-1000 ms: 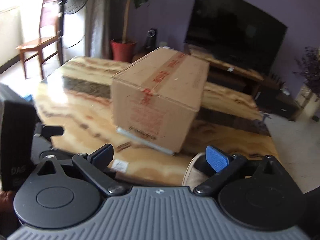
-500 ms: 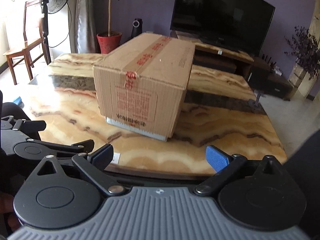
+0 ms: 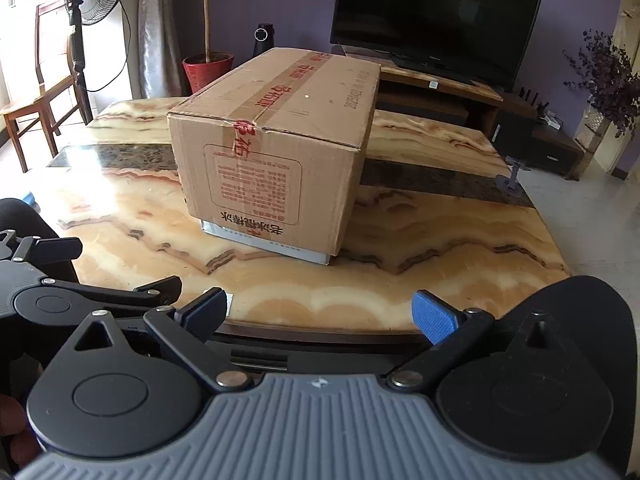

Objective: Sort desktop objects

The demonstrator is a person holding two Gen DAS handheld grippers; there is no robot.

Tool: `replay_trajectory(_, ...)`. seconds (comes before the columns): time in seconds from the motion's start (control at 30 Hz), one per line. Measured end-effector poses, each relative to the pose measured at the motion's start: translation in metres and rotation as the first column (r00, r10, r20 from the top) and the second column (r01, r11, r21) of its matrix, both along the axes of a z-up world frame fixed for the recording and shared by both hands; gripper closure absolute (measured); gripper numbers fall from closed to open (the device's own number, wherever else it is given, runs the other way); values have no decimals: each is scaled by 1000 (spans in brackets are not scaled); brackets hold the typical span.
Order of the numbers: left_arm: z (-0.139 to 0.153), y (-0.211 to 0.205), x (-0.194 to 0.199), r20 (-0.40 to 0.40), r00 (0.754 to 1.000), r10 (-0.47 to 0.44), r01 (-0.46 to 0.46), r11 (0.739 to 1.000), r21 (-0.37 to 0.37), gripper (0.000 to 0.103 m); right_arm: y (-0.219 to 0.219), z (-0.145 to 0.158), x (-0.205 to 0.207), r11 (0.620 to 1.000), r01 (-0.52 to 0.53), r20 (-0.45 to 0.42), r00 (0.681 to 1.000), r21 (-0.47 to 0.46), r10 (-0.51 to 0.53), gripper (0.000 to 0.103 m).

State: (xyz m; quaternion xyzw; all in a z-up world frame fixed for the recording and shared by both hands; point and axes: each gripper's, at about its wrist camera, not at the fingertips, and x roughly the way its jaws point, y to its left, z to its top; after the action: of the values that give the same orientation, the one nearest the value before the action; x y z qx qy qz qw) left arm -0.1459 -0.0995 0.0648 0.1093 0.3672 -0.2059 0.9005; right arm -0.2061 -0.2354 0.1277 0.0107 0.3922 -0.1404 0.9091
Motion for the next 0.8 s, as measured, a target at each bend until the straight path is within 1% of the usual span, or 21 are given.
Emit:
replay_trajectory(0.27, 0, 4, 2, -7, 1000, 17, -17, 1000, -7, 1, 4, -2, 1, 1000, -2, -7, 1000, -16, 2, 4)
replay_trajectory(0.63, 3, 11, 3, -21, 999, 36, -37, 998, -42, 1, 14, 2, -2, 1000, -15, -3, 1000, -27, 15, 4)
replay_trajectory(0.8, 5, 14, -2, -13, 999, 31, -32, 998, -55, 1, 21, 4, -8, 999, -21, 5, 1000, -44, 21, 4)
